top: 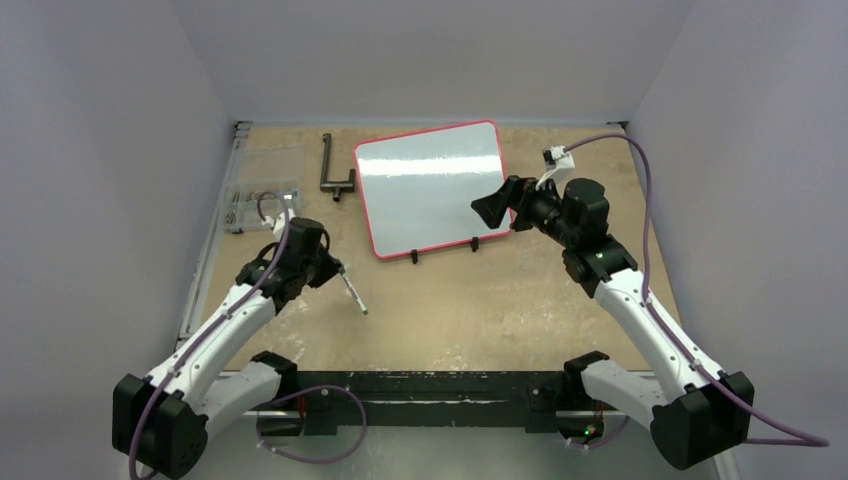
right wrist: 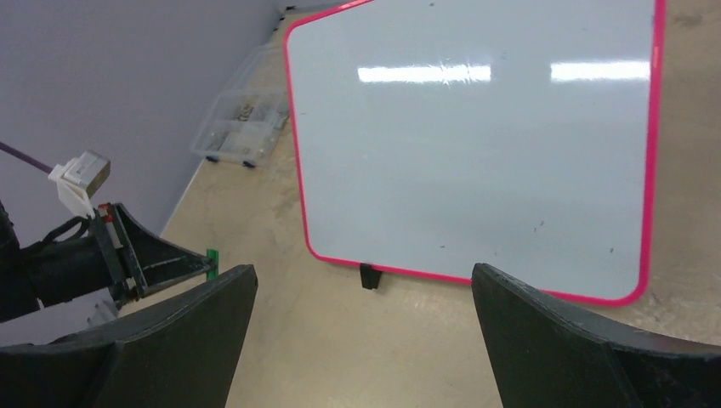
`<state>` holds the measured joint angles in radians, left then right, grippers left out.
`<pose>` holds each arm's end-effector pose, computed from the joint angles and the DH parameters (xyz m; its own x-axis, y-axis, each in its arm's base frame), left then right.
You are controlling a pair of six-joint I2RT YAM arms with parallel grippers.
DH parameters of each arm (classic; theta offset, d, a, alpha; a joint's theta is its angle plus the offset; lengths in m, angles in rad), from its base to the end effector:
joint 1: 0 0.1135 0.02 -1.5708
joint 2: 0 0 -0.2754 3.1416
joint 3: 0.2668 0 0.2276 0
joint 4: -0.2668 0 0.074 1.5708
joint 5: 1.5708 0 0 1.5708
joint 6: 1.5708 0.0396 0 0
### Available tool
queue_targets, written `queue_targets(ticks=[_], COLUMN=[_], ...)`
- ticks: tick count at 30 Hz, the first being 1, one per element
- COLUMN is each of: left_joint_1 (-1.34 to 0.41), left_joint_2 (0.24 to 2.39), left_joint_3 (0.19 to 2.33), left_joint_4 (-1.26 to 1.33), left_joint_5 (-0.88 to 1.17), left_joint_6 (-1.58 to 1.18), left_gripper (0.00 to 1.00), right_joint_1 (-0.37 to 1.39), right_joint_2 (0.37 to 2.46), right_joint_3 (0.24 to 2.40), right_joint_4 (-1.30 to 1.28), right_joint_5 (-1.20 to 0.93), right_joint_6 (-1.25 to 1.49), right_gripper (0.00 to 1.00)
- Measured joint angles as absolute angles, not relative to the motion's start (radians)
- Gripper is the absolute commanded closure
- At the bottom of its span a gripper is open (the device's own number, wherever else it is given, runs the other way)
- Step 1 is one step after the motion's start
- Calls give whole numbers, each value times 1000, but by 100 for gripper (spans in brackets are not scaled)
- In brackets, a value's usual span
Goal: Write a sentence on the whiteboard
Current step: Open the whiteboard marker at the center of the board.
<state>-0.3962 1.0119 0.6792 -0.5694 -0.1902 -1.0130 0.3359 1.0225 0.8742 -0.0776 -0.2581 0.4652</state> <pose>0.1607 -0.0591 0.2434 -0.6129 -0.6467 -0.4540 -0.4708 0.7604 -0.4475 0.1967 0.0794 0.3503 -0.4373 0.3067 -0.8454 -0.3999 0.7757 0.4883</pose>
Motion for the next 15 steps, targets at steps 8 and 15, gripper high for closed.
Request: queue_targets(ticks=[8,15], left_joint_1=[-396,-396], left_joint_2=[833,792], left_joint_3=[749,807], left_joint_4=[-625,-583], left_joint_5=[-189,-162], left_joint_6=[-1058,-1136], left_gripper=[100,100], right_joint_1=[336,340], right_joint_2=[1006,1018], right_joint_3=[826,786], right_joint_4=[103,327], right_joint_5=[-443,-556], right_joint_6=[530,656], right_gripper=[1,1])
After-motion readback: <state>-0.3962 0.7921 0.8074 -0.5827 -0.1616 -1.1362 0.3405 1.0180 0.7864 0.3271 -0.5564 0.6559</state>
